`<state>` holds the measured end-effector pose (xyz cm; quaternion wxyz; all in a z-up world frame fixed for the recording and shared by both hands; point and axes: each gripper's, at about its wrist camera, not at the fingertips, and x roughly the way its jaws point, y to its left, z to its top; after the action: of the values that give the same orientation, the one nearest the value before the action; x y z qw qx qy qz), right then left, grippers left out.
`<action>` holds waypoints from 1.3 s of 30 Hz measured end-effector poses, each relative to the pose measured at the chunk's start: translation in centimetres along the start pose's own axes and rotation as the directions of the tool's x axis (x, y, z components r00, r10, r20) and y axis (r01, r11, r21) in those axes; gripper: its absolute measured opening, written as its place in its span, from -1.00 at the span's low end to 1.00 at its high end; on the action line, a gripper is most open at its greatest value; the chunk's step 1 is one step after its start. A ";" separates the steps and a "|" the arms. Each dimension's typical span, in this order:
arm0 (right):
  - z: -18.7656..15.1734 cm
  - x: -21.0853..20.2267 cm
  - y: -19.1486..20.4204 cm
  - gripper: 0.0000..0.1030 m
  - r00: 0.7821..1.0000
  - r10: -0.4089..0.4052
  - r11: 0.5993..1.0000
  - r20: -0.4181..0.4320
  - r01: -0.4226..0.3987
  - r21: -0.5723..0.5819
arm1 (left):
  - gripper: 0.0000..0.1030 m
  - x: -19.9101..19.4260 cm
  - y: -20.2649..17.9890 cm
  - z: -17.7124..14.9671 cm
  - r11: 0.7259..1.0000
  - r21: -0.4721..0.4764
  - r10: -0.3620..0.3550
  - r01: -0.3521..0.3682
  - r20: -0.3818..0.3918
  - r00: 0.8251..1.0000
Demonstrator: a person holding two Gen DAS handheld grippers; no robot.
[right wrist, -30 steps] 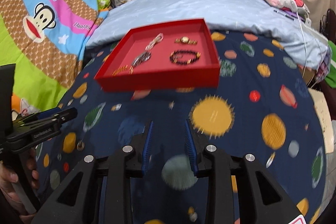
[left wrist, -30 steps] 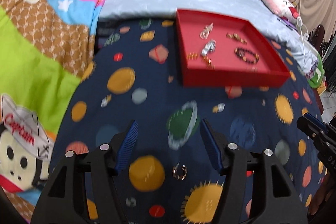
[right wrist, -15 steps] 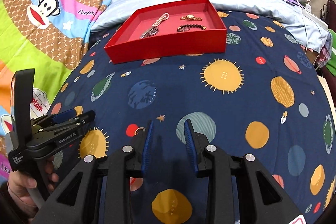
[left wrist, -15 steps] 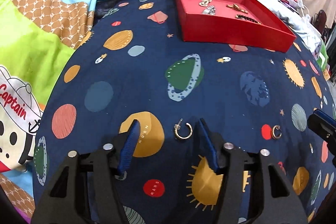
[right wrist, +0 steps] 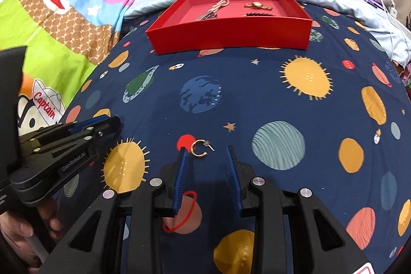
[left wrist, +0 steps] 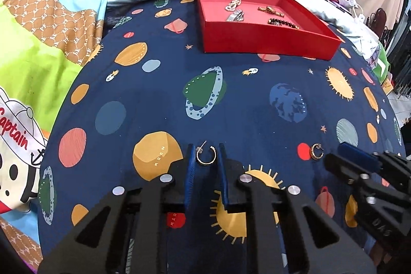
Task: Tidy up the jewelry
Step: 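Move both tools to the two gold hoop earrings on the sheet, then grasp a gold hoop earring with the left tool while the right tool grasps the other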
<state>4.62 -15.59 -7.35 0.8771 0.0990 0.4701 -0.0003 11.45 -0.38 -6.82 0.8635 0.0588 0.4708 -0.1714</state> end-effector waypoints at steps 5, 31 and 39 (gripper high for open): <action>0.4 1.0 0.7 -0.24 1.000 -0.011 1.000 0.005 0.011 -0.020 | -0.68 -0.5 0.4 0.0 1.000 -0.012 -0.006 0.006 0.003 1.000; 0.9 -0.5 -0.4 -0.64 0.997 -0.070 0.997 0.043 0.071 -0.024 | -0.68 -1.3 -0.1 0.4 1.000 -0.015 -0.017 0.017 0.003 1.000; 3.1 -4.4 -2.2 -0.64 0.987 -0.083 0.997 0.135 0.081 0.022 | -0.68 -2.8 -1.2 3.0 1.000 -0.006 -0.023 0.023 0.059 0.998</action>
<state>4.50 -18.67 -2.38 0.9054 0.0867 0.4130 -0.0469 12.01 -1.57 -2.83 0.8751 0.0456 0.4464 -0.1813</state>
